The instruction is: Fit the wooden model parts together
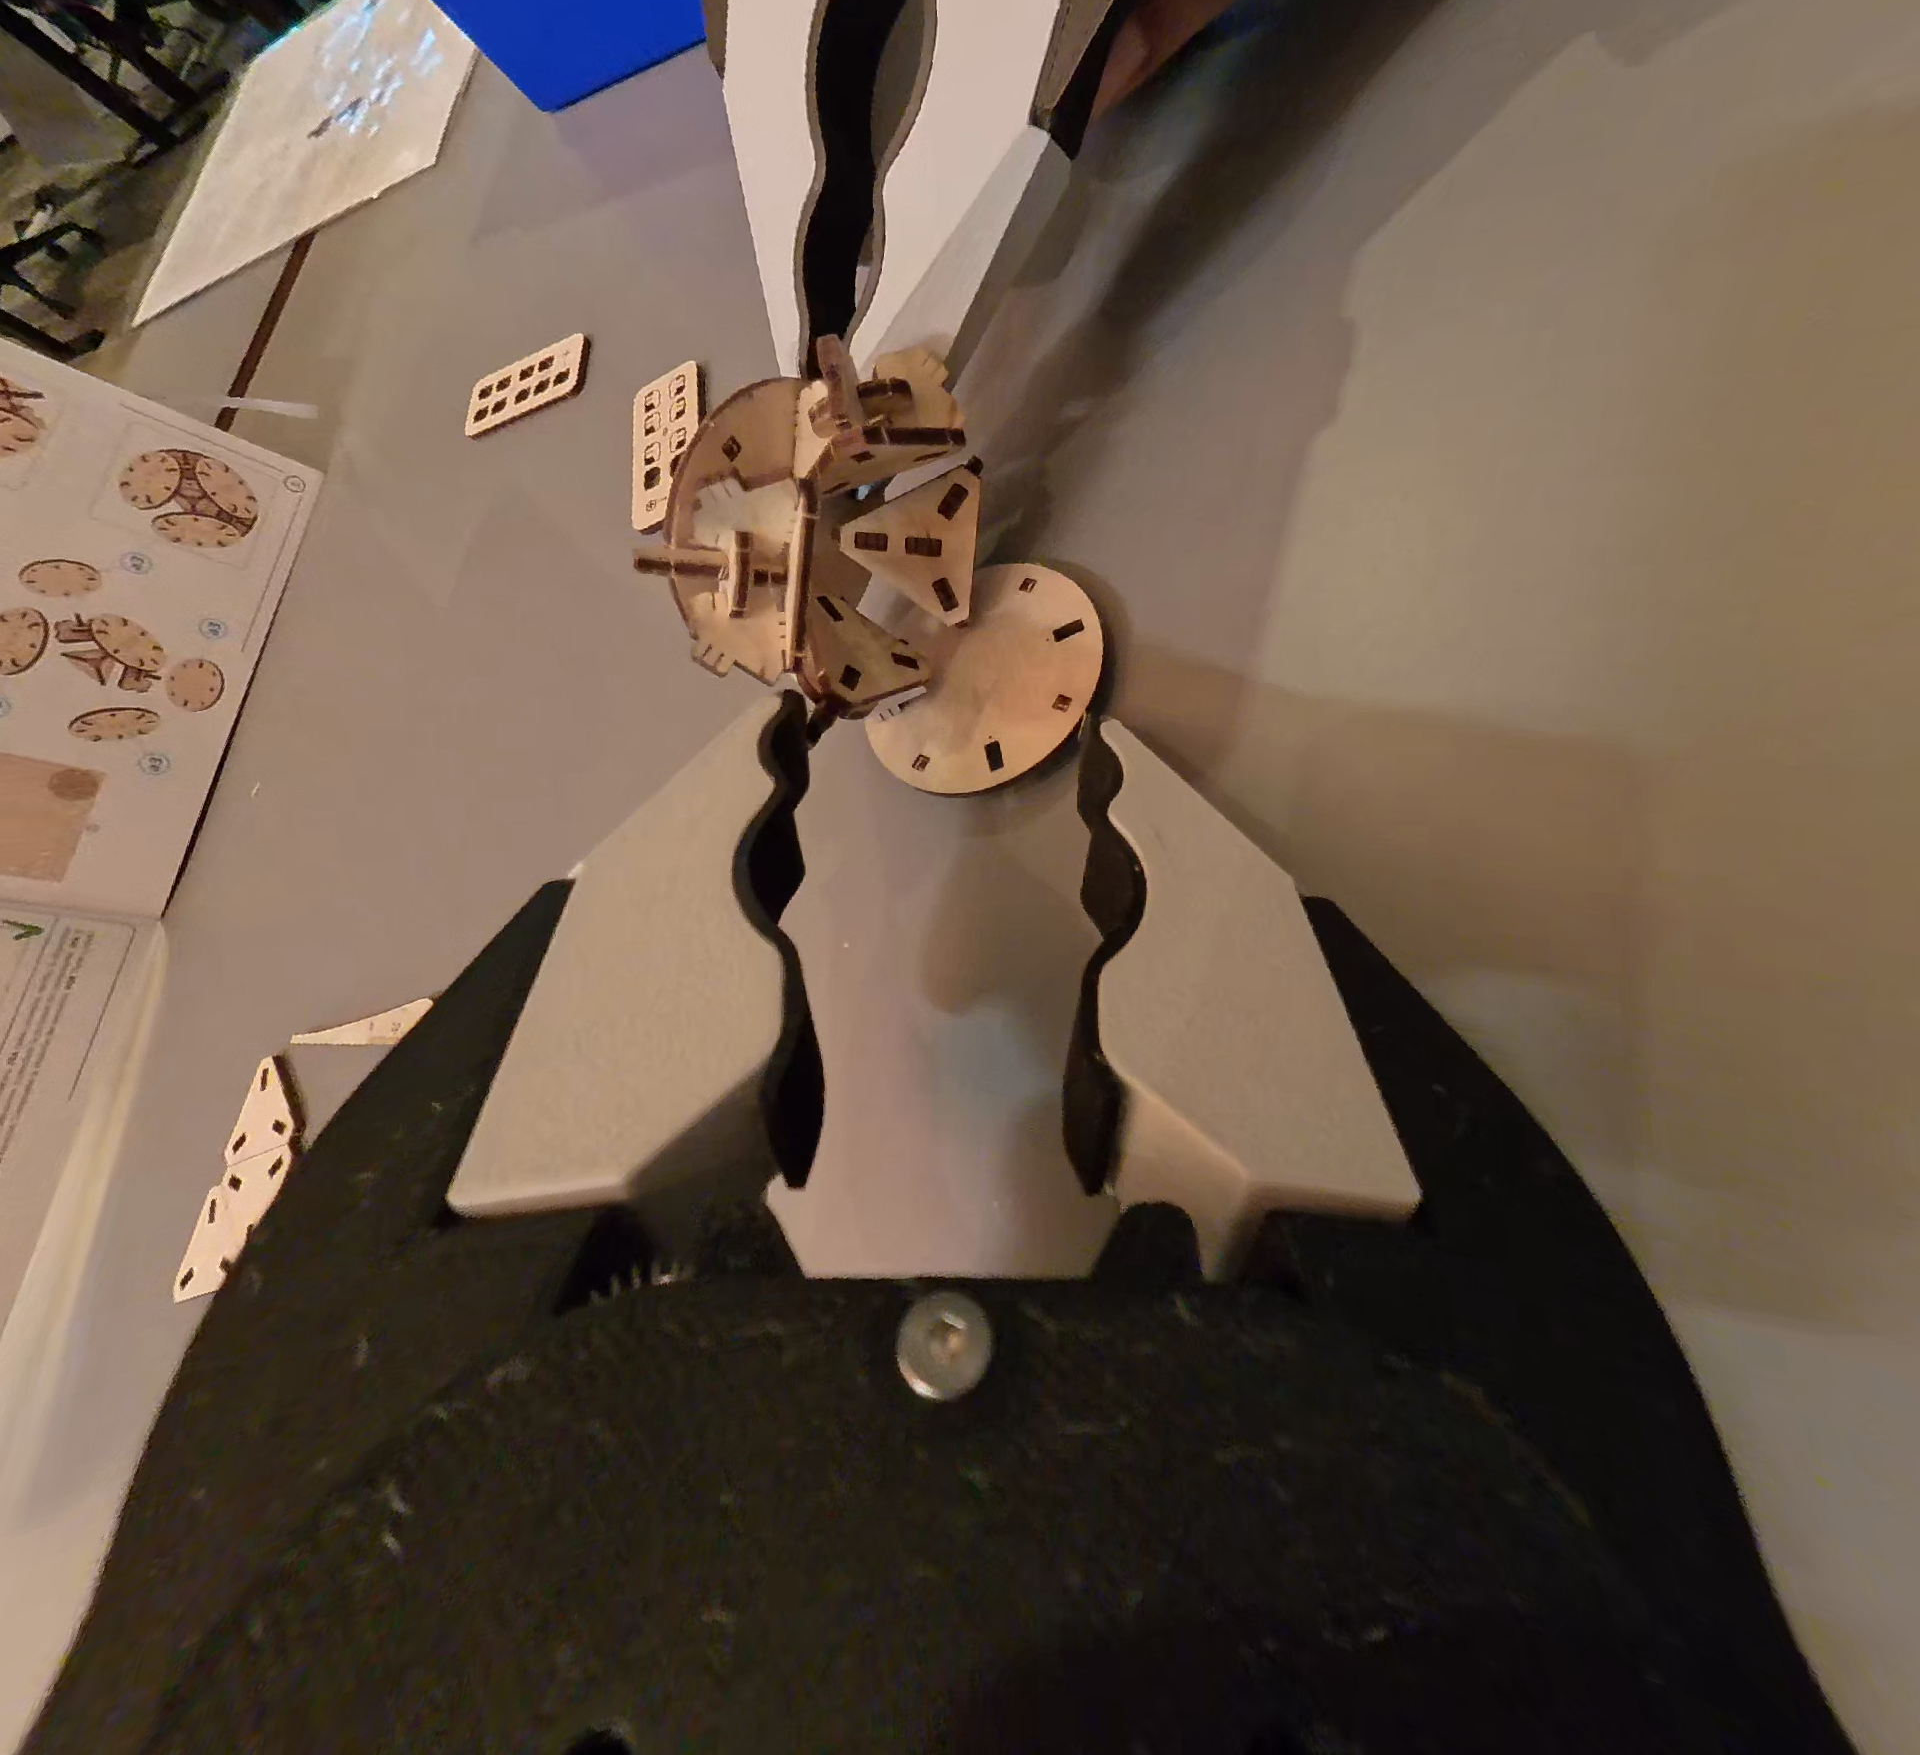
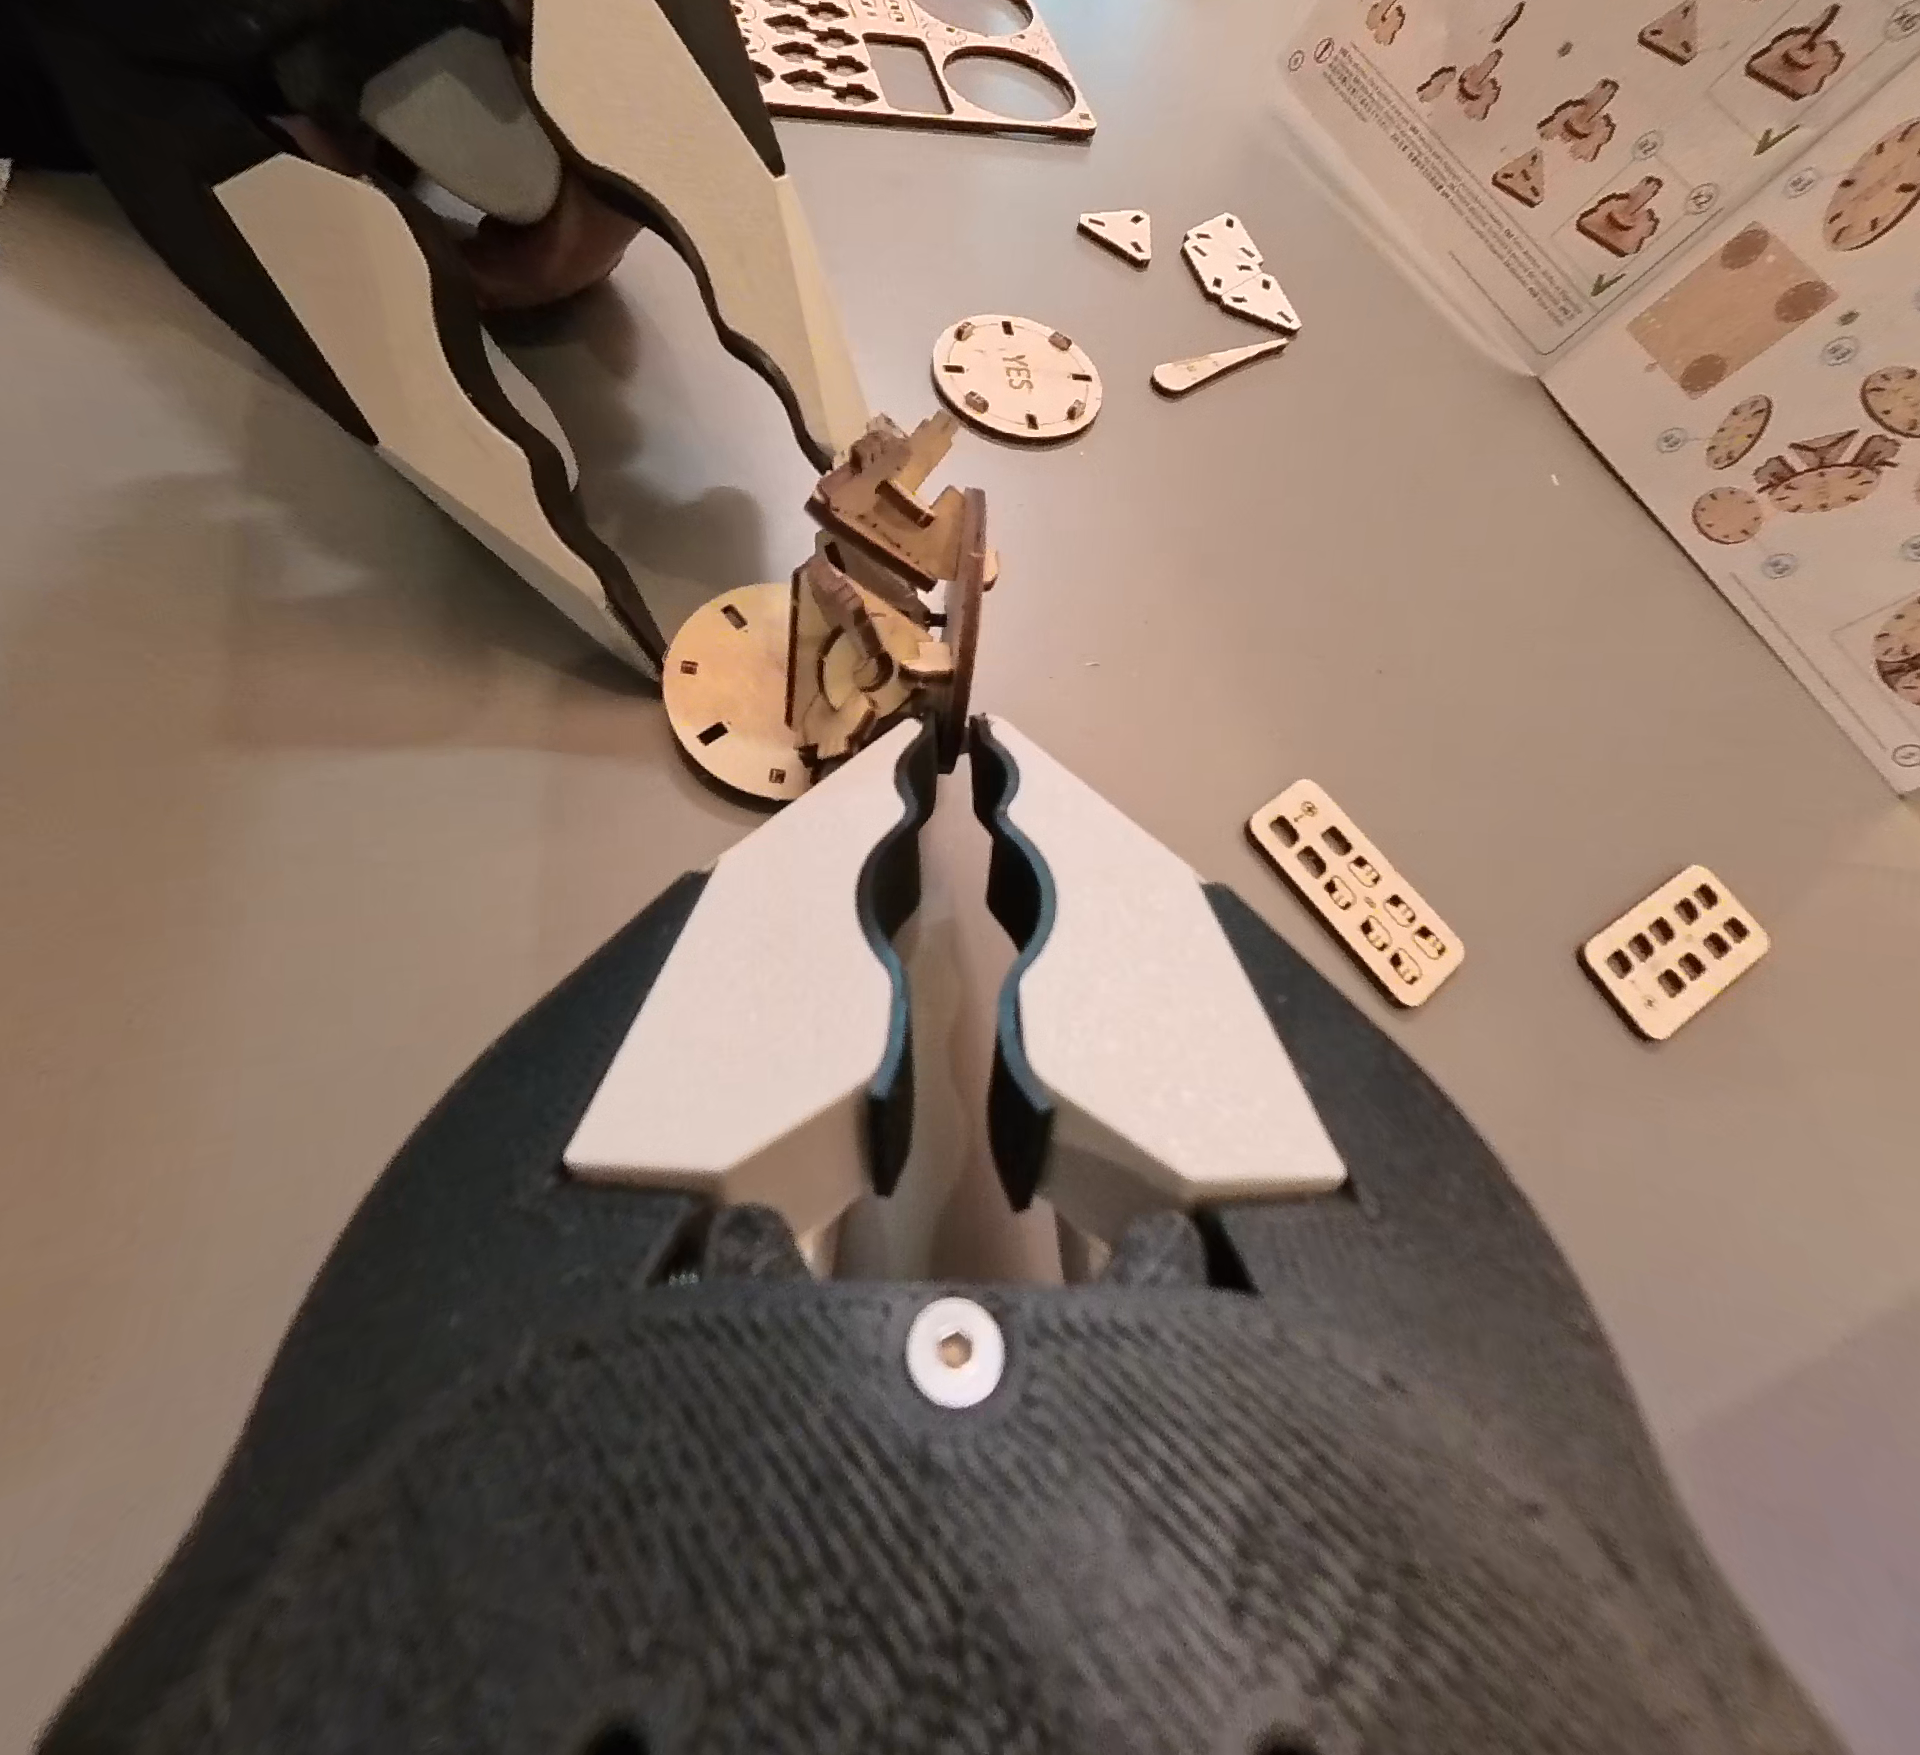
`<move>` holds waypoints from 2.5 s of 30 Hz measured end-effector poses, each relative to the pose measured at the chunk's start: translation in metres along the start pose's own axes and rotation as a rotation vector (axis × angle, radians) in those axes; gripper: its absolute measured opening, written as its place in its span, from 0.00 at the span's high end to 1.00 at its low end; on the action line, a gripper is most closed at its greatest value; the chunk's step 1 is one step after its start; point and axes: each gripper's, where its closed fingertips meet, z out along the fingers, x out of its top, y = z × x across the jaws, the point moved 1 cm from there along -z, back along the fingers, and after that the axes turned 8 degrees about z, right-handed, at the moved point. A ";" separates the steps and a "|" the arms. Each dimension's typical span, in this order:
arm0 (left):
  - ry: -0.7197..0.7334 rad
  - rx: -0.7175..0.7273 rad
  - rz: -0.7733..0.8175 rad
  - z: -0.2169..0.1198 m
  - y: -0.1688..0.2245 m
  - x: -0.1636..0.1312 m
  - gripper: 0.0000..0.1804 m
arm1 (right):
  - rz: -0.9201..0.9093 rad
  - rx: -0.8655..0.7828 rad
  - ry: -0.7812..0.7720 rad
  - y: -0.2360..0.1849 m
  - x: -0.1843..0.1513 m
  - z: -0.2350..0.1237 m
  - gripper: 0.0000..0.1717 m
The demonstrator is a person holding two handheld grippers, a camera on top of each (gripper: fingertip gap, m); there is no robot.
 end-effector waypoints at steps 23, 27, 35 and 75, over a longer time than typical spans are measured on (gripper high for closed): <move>-0.014 0.034 0.064 0.001 0.002 -0.001 0.73 | -0.005 -0.004 0.011 0.000 0.002 0.000 0.98; -0.014 0.028 0.060 0.001 0.002 -0.001 0.73 | -0.005 -0.005 0.013 0.000 0.002 0.001 0.97; -0.013 0.026 0.048 0.000 0.001 -0.001 0.72 | -0.021 -0.016 0.014 0.000 0.002 0.000 0.97; 0.181 -0.334 -0.322 -0.004 -0.027 0.003 1.00 | -0.123 -0.038 -0.069 -0.003 0.003 0.002 0.97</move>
